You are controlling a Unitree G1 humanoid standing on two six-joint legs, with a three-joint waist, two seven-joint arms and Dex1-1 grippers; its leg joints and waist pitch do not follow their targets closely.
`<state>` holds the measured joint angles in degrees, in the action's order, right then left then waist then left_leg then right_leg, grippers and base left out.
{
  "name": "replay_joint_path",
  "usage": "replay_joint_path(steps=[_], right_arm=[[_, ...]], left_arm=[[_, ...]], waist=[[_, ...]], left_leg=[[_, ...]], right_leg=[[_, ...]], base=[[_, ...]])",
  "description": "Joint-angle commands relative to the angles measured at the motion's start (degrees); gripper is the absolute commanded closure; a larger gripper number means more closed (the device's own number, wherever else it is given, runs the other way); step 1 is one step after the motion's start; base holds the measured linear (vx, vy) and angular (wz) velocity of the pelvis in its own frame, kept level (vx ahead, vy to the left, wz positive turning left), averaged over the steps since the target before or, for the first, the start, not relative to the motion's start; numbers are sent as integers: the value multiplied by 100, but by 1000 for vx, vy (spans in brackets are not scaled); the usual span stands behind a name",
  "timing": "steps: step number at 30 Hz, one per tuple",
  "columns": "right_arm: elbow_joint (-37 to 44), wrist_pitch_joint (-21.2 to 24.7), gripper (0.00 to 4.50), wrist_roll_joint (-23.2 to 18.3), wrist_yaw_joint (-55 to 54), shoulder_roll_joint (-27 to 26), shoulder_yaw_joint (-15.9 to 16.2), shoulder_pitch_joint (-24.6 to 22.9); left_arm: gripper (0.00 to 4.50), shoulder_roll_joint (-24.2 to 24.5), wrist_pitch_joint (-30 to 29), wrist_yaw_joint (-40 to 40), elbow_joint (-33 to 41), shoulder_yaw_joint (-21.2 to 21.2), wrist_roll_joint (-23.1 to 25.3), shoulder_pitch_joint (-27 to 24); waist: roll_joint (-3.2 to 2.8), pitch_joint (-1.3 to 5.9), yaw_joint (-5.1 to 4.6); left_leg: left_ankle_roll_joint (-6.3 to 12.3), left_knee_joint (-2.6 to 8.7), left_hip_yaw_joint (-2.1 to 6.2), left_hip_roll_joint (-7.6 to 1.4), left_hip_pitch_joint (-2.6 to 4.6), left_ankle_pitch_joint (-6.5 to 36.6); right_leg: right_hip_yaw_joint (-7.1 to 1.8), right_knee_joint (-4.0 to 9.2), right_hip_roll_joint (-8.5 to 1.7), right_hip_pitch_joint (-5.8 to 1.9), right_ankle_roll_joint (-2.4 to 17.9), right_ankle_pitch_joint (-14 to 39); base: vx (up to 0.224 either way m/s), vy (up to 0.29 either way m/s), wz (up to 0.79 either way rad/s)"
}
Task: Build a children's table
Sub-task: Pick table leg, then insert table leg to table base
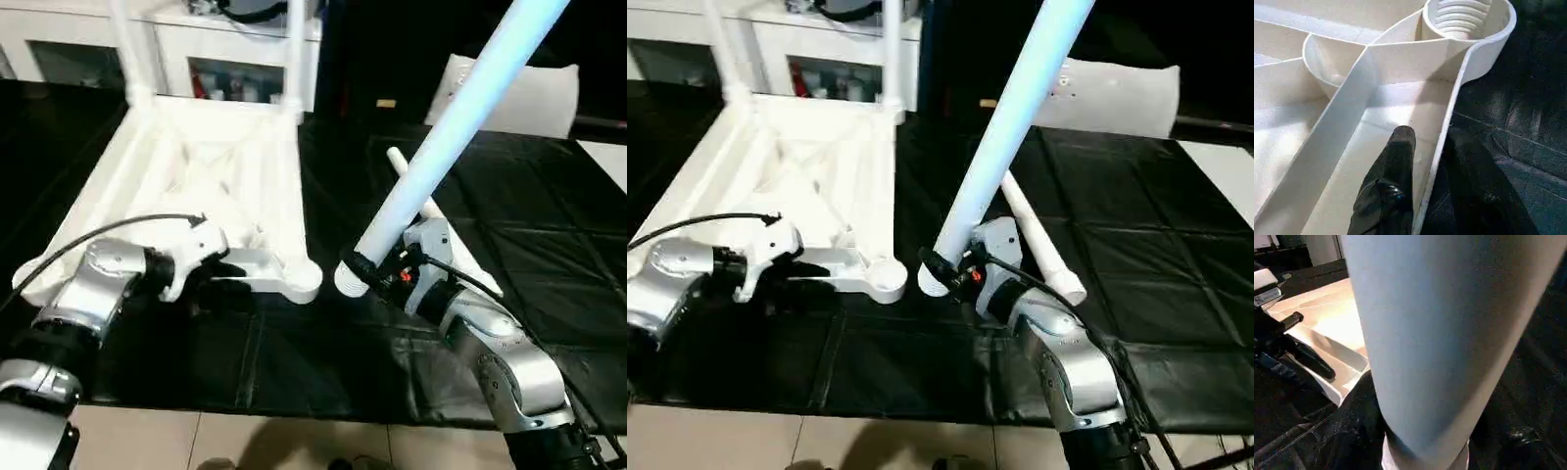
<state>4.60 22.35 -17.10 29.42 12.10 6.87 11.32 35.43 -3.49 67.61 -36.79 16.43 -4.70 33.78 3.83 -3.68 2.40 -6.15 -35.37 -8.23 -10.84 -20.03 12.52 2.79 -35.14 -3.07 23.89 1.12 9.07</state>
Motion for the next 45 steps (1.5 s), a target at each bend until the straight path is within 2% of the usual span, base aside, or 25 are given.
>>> replay_joint_path(steps=[1,5,10,12,13,18,19,22,24,26,29,30,33,34,36,38,42,45], right_arm=[[81,1,259,44,31,78,-36,57],[60,-20,259,64,37,96,-35,77],[65,-38,259,72,32,136,-75,82],[85,-32,259,67,22,148,-89,69],[85,-32,259,67,22,148,-89,69],[104,-37,259,71,7,173,-91,31],[103,-40,259,76,7,176,-89,27],[99,-44,259,80,8,181,-79,20],[90,-45,259,78,8,184,-78,29],[89,-44,259,75,3,191,-82,36],[100,-39,259,61,-6,211,-86,33],[108,-36,259,55,-9,223,-89,26],[115,-31,259,49,-9,232,-96,12],[116,-28,259,48,-9,234,-97,9],[118,-24,259,48,-4,233,-89,1],[120,-26,259,53,4,232,-70,-6],[121,-21,259,53,8,237,-60,3],[124,-8,259,43,2,242,-62,8]], left_arm=[[371,-69,196,329,124,189,77,94],[378,-99,245,441,227,323,203,69],[380,-328,-152,303,883,408,155,-164],[391,-421,-327,175,1239,422,132,-300],[391,-421,-327,175,1239,422,132,-300],[392,-609,-636,-100,1717,241,-37,-375],[362,-601,-707,-95,1765,234,-52,-376],[350,-489,-715,-17,1842,197,58,-348],[311,-440,-660,-51,1761,173,178,-300],[307,-399,-601,-117,1672,172,269,-272],[307,-304,-685,-70,1696,219,268,-305],[306,-259,-715,-46,1720,225,253,-334],[306,-245,-733,-37,1683,202,225,-349],[343,-248,-750,-32,1664,193,209,-351],[346,-280,-667,-34,1507,167,219,-318],[374,-309,-621,38,1375,156,221,-287],[402,-309,-622,201,1319,205,198,-260],[433,-301,-632,247,1300,245,201,-248]], waist=[[-143,389,-32],[-142,388,-13],[-159,391,25],[-150,371,15],[-139,375,8],[-106,380,-61],[-111,377,-77],[-125,363,-106],[-131,359,-112],[-154,364,-102],[-153,378,-97],[-175,380,-91],[-170,382,-89],[-167,381,-91],[-160,376,-91],[-162,374,-87],[-159,366,-88],[-155,373,-91]], left_leg=[[-98,514,-24,-189,4,941],[-93,513,-31,-190,6,911],[-130,517,-40,-217,28,956],[-141,529,-40,-205,-21,910],[-139,522,-49,-202,-8,949],[-55,497,-50,-170,-45,981],[-46,498,-45,-170,-48,1000],[-18,494,-46,-160,-30,1138],[-10,495,-43,-159,-16,1190],[-15,502,-35,-167,-11,1168],[-34,502,-33,-172,-12,1107],[-43,504,-34,-177,-6,1085],[-54,500,-40,-174,-13,1052],[-55,500,-40,-173,-16,1057],[-48,500,-46,-168,-11,1093],[-50,500,-47,-165,-9,1148],[-55,509,-33,-170,-2,1243],[-50,507,-33,-173,-5,1203]], right_leg=[[-283,381,-418,-319,964,1489],[-287,375,-422,-336,993,1448],[-289,366,-436,-339,1056,1382],[-283,363,-423,-358,1031,1440],[-285,372,-424,-356,1017,1504],[-284,422,-421,-367,891,1846],[-280,434,-417,-360,859,1946],[-276,475,-396,-324,749,2250],[-272,490,-382,-303,699,2359],[-268,484,-381,-300,696,2299],[-273,450,-381,-310,771,2031],[-276,436,-381,-309,834,1887],[-277,413,-384,-328,941,1682],[-277,411,-384,-331,945,1684],[-278,425,-382,-325,933,1760],[-280,440,-387,-323,893,1899],[-274,478,-397,-307,767,2237],[-275,470,-395,-307,794,2144]], base=[[0,0,0],[0,0,0],[0,0,0],[0,0,0],[0,0,0],[0,0,0],[0,0,0],[0,0,0],[0,0,0],[0,0,0],[0,0,0],[0,0,0],[0,0,0],[0,0,0],[0,0,0],[0,0,0],[0,0,0],[0,0,0]])
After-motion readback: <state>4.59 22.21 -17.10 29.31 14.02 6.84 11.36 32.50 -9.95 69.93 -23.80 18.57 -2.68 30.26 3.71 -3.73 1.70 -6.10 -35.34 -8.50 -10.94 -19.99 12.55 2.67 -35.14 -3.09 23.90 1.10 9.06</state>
